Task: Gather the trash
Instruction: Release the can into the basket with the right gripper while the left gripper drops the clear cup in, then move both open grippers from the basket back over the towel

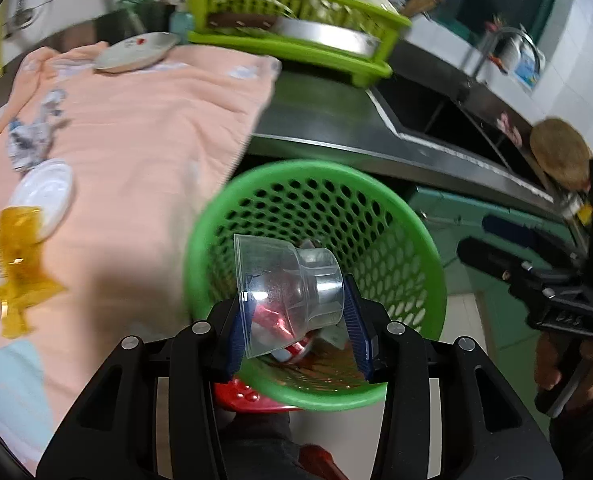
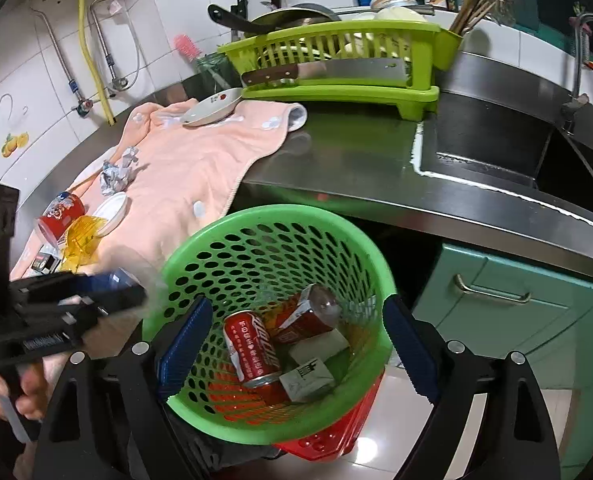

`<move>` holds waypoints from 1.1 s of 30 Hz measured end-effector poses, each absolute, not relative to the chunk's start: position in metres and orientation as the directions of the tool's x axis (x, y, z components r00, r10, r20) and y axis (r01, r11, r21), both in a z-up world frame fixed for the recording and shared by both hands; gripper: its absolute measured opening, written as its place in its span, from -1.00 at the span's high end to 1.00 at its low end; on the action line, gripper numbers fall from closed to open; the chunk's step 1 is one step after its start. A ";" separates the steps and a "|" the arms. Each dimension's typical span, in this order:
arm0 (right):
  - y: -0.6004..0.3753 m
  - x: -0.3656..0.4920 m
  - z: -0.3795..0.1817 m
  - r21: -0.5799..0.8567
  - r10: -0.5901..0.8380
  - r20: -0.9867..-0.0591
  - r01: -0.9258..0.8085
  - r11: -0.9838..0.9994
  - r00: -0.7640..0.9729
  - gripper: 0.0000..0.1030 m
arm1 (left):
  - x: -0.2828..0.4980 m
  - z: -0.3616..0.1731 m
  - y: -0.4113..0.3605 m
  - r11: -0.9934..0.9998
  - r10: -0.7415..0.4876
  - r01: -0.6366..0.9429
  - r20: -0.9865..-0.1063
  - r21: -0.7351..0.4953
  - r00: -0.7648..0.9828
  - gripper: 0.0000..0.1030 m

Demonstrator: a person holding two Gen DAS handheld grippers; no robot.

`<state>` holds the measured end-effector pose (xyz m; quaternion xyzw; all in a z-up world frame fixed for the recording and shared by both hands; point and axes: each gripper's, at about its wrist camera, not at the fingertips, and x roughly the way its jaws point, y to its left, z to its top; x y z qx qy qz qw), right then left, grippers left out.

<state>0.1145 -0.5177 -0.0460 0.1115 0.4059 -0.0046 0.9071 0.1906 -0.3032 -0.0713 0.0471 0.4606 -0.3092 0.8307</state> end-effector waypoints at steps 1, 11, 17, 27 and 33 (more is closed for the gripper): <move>-0.521 0.112 -0.045 0.201 0.081 -0.736 0.103 0.974 0.673 -0.63 | 0.188 -0.075 -0.310 0.799 -0.466 0.568 -0.800 -0.198 0.377 0.15; -0.524 0.109 -0.043 0.212 0.081 -0.728 0.111 0.971 0.681 -0.63 | 0.184 -0.079 -0.314 0.794 -0.460 0.579 -0.804 -0.184 0.376 -0.31; -0.511 0.113 -0.040 0.210 0.102 -0.724 0.077 0.975 0.683 -0.63 | 0.184 -0.071 -0.291 0.816 -0.456 0.545 -0.794 -0.193 0.401 -0.31; -0.465 0.134 -0.039 0.214 0.173 -0.723 -0.022 0.977 0.669 -0.63 | 0.185 -0.057 -0.219 0.884 -0.404 0.426 -0.776 -0.194 0.485 -0.31; -0.426 0.151 -0.036 0.218 0.232 -0.719 -0.104 0.970 0.656 -0.63 | 0.189 -0.051 -0.171 0.923 -0.350 0.338 -0.771 -0.186 0.532 -0.31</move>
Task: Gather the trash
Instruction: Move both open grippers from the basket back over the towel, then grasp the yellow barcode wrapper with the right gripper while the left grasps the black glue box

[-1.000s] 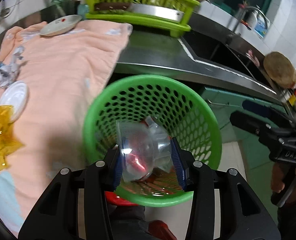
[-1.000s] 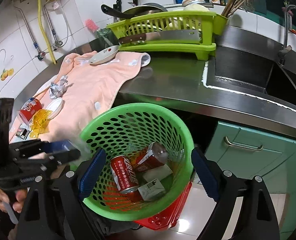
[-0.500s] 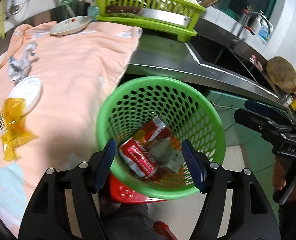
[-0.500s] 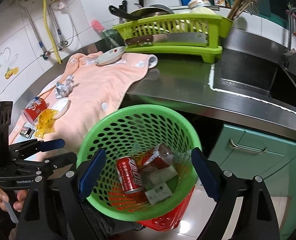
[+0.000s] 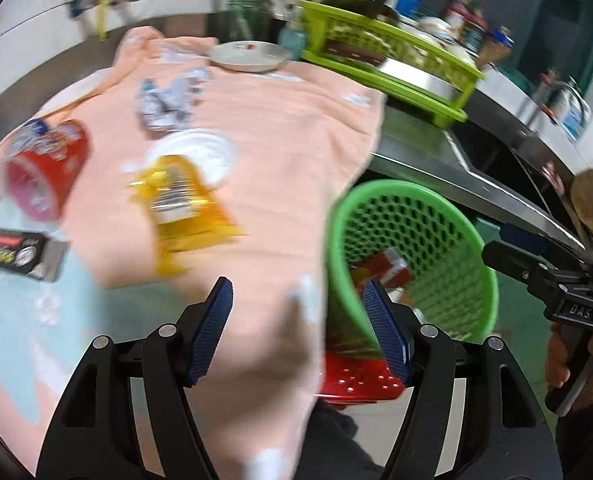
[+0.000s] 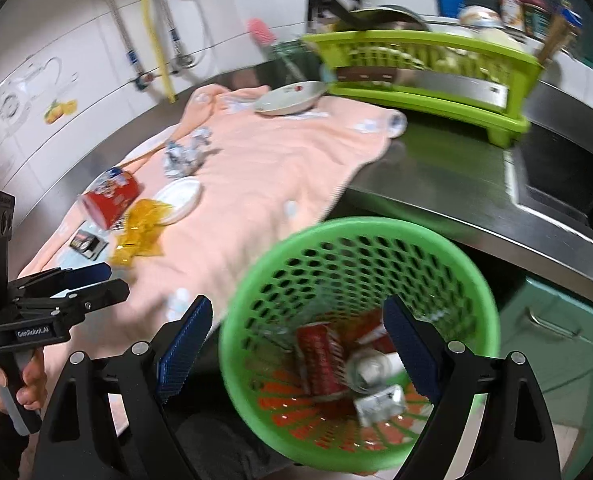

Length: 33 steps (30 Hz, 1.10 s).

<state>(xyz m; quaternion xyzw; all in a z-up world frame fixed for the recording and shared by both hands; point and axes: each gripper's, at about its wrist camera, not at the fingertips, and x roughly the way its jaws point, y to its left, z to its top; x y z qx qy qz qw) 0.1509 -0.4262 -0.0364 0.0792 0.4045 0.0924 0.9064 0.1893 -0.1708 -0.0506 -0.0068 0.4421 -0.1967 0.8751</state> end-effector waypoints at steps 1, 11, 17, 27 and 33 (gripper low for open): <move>-0.416 0.156 -0.035 0.219 0.246 -0.718 -0.125 0.968 0.651 -0.63 | 0.190 -0.049 -0.161 0.930 -0.338 0.319 -0.770 -0.184 0.542 -0.31; -0.329 0.196 -0.025 0.225 0.364 -0.711 -0.296 0.929 0.602 -0.63 | 0.193 -0.041 -0.080 0.970 -0.241 0.155 -0.764 -0.185 0.598 -0.31; -0.276 0.227 -0.025 0.222 0.408 -0.724 -0.372 0.901 0.556 -0.63 | 0.192 -0.039 -0.041 0.981 -0.188 0.075 -0.765 -0.181 0.616 -0.31; -0.215 0.273 -0.044 0.174 0.388 -0.781 -0.427 0.888 0.489 -0.63 | 0.193 -0.038 0.014 0.980 -0.119 -0.050 -0.772 -0.191 0.624 -0.31; -0.195 0.283 -0.059 0.104 0.323 -0.822 -0.433 0.895 0.469 -0.54 | 0.204 -0.037 0.035 0.971 -0.085 -0.126 -0.783 -0.205 0.616 -0.31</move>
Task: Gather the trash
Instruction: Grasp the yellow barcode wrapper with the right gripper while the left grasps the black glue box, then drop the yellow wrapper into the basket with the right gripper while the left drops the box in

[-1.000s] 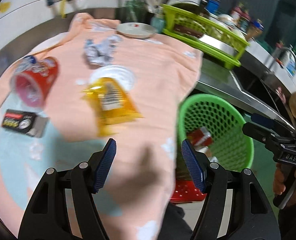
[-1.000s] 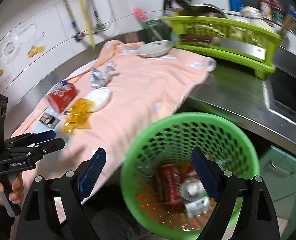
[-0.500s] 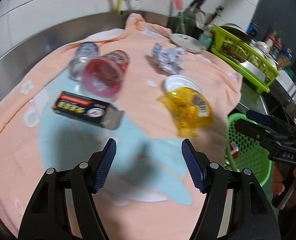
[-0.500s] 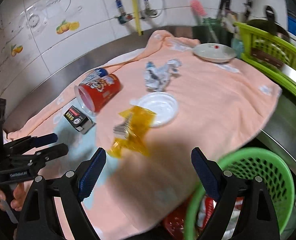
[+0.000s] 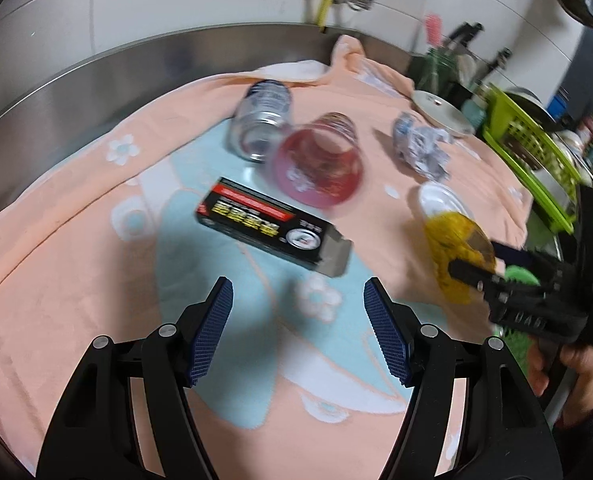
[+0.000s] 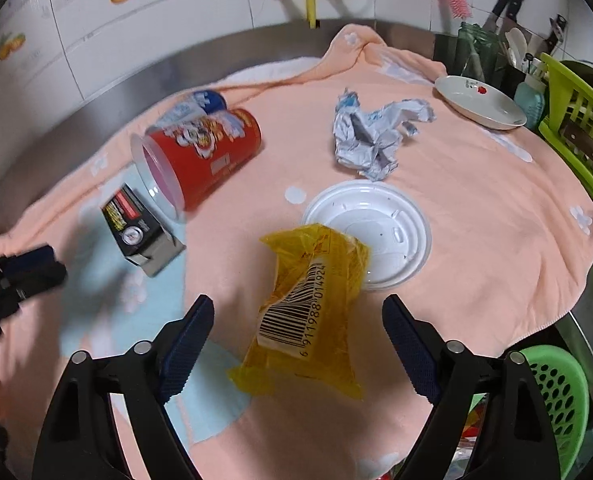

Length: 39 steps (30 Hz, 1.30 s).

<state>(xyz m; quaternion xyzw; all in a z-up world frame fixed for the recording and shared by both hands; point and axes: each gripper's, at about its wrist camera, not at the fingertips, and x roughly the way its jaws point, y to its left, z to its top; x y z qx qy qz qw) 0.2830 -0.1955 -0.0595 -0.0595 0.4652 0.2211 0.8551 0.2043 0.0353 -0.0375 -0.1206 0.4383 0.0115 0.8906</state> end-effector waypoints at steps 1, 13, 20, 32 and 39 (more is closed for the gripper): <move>-0.193 0.284 -0.063 0.094 0.312 -0.833 -0.438 0.894 0.457 -0.48 | 0.209 -0.038 0.040 0.965 -0.078 -0.151 -0.788 -0.213 0.611 -0.31; -0.195 0.282 -0.077 0.083 0.296 -0.849 -0.442 0.893 0.438 0.10 | 0.257 -0.057 0.071 0.863 -0.041 -0.412 -0.852 -0.294 0.522 -0.35; -0.210 0.271 -0.068 0.109 0.340 -0.821 -0.458 0.882 0.458 0.13 | 0.280 -0.067 0.076 0.808 -0.030 -0.502 -0.871 -0.310 0.490 -0.36; -0.234 0.255 -0.063 0.134 0.374 -0.795 -0.463 0.876 0.477 0.13 | 0.307 -0.089 0.077 0.748 -0.001 -0.606 -0.914 -0.271 0.406 -0.36; -0.252 0.246 -0.064 0.153 0.378 -0.787 -0.440 0.885 0.487 0.13 | 0.317 -0.088 0.070 0.763 0.047 -0.615 -0.931 -0.201 0.362 -0.35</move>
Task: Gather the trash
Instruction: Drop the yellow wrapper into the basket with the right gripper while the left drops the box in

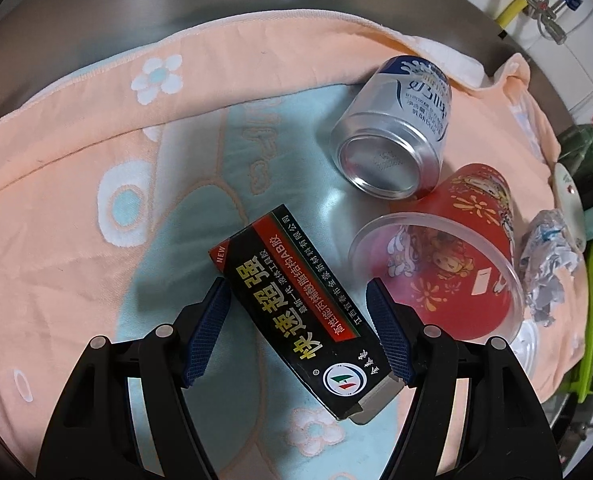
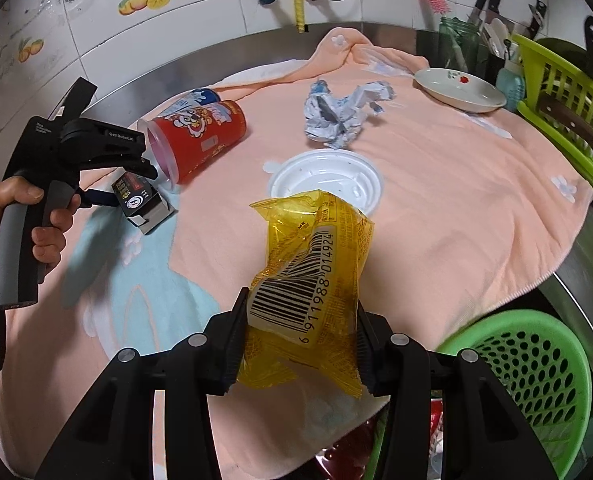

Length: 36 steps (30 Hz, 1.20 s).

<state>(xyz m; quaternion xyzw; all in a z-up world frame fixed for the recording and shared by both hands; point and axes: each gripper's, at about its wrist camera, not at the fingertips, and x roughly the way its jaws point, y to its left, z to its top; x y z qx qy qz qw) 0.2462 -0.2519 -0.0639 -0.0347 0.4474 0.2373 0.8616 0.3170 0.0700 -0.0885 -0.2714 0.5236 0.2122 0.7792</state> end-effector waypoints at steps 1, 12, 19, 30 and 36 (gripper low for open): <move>-0.254 0.244 -0.064 0.154 0.378 -0.787 -0.437 0.886 0.489 0.13 | 0.319 -0.089 0.069 0.768 0.053 -0.612 -0.934 -0.188 0.354 -0.31; -0.277 0.234 -0.067 0.188 0.385 -0.781 -0.403 0.896 0.491 0.13 | 0.328 -0.086 0.055 0.847 0.070 -0.518 -0.939 -0.122 0.336 -0.11; -0.292 0.226 -0.067 0.207 0.380 -0.775 -0.366 0.907 0.505 0.13 | 0.321 -0.085 0.055 0.887 0.054 -0.448 -0.937 -0.113 0.344 -0.06; -0.355 0.199 -0.081 0.173 0.268 -0.794 -0.220 0.960 0.545 0.13 | 0.296 -0.075 0.047 0.929 -0.030 -0.324 -0.913 -0.176 0.407 0.02; -0.396 0.186 -0.099 0.167 0.197 -0.816 -0.105 0.980 0.543 0.13 | 0.273 -0.071 0.029 0.945 -0.109 -0.235 -0.893 -0.230 0.437 0.03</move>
